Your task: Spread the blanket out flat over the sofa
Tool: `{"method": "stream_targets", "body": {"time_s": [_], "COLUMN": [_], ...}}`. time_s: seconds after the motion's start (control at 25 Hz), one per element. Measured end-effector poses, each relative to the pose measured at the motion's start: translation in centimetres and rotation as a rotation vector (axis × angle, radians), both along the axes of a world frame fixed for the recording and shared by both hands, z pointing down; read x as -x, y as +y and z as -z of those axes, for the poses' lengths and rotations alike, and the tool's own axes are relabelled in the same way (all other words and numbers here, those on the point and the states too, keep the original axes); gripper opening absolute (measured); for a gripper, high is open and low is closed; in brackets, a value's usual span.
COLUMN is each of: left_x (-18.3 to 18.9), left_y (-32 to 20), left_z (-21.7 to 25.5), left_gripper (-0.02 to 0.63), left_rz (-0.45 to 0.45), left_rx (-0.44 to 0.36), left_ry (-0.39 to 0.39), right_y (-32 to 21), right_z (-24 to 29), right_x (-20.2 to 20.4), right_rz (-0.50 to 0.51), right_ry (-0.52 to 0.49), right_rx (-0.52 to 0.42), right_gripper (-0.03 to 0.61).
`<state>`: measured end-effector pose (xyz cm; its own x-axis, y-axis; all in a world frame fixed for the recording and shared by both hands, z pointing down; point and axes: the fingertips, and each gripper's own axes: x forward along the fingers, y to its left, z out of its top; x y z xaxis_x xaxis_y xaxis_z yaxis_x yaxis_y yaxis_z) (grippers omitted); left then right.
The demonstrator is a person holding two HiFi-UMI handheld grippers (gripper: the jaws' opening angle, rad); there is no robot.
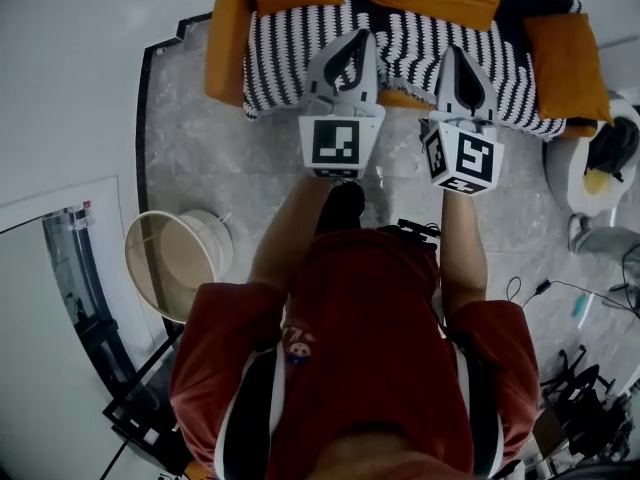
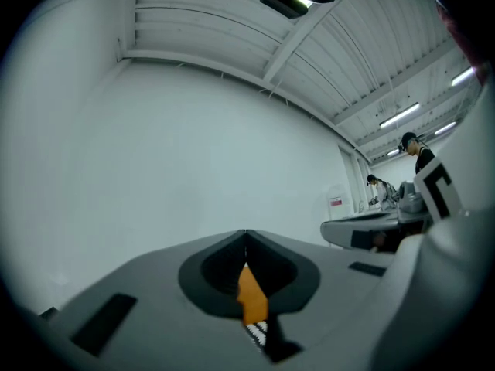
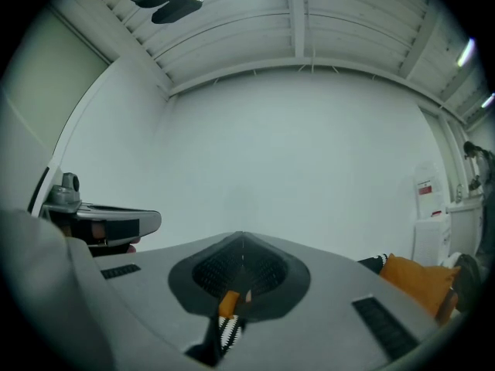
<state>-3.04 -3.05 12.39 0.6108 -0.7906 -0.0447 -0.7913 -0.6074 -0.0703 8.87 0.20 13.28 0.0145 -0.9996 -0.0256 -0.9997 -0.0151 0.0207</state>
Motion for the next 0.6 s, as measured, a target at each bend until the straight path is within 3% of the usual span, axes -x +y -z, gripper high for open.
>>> {"method": "stream_targets", "body": {"time_s": [0.16, 0.32, 0.6], "left_x": [-0.2, -0.5, -1.9], "left_y": [-3.0, -5.2, -8.6], "left_z": [-2.4, -5.6, -15.8], "left_gripper": [0.017, 0.017, 0.017], "left_rz": [-0.014, -0.003, 0.025], "left_rx": [0.009, 0.067, 0.179], "left_ry": [-0.009, 0.016, -0.034], "right_y": [-2.7, -4.2, -7.0], "right_z": [-2.6, -6.6, -16.7], "right_x": [0.0, -0.5, -2.7], "right_rz": [-0.016, -0.028, -0.024], "right_ry": [-0.006, -0.007, -0.003], "right_rx": [0.039, 0.094, 0.207], "right_gripper": [0.012, 0.012, 0.012]}}
